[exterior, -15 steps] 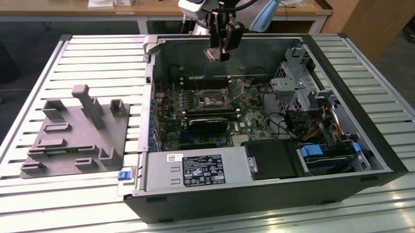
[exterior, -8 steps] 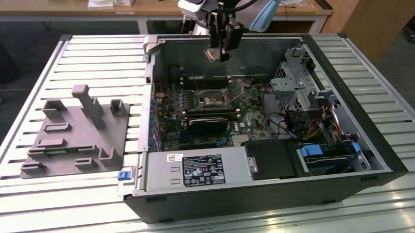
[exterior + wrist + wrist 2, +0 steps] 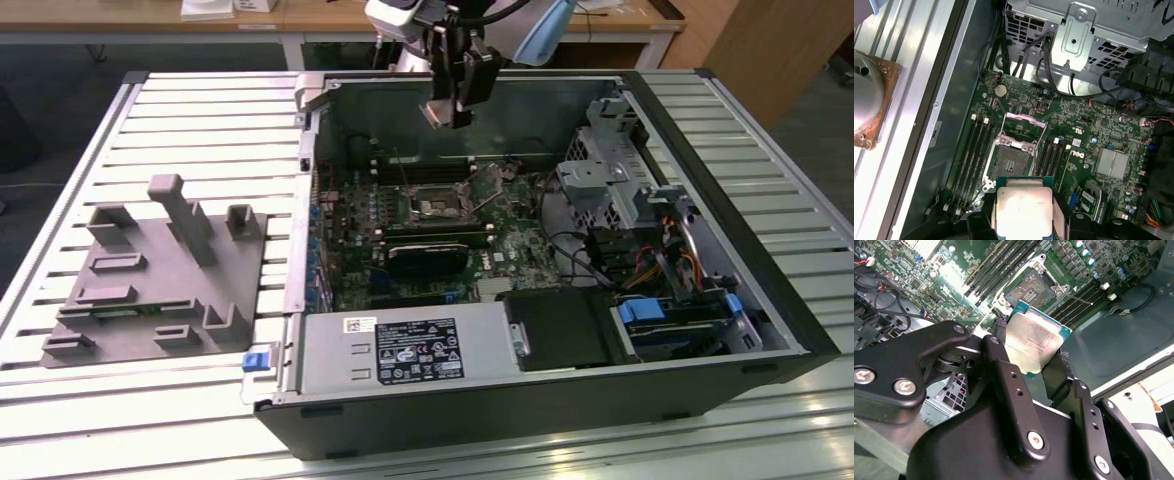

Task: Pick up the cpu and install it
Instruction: 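Place the cpu into insertion slot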

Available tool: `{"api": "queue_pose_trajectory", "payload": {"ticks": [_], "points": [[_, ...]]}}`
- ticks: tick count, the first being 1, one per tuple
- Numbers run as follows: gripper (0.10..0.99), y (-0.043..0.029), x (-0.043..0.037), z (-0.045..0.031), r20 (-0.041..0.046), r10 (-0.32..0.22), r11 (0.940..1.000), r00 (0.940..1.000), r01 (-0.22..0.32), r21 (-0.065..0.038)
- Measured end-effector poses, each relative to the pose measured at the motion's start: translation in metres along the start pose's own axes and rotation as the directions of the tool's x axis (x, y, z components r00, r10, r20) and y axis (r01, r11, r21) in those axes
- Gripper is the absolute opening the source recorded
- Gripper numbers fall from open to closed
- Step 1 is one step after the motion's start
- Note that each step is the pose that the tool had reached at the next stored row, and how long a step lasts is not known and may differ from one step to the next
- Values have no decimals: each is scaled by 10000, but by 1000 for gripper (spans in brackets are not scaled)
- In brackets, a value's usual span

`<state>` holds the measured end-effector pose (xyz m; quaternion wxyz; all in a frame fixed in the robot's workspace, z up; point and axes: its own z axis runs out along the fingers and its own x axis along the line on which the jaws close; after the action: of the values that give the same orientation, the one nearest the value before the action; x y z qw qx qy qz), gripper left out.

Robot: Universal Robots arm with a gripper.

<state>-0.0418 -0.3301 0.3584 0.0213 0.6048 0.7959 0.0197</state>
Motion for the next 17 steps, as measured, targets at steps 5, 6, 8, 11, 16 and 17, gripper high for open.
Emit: {"api": "queue_pose_trajectory", "payload": {"ticks": [5, 6, 8, 11, 16, 17], "points": [[537, 0, 0, 3, 0, 17, 10000, 10000, -17, 0], [537, 0, 0, 5, 1, 20, 10000, 10000, -20, 0], [537, -1, 0, 13, 4, 27, 10000, 10000, -27, 0], [537, -6, 2, 28, 18, 107, 9999, 9999, -107, -2], [537, -7, 2, 49, 43, 419, 9991, 9991, -420, 3], [537, -8, 2, 53, 47, 496, 9988, 9988, -496, 4]]}}
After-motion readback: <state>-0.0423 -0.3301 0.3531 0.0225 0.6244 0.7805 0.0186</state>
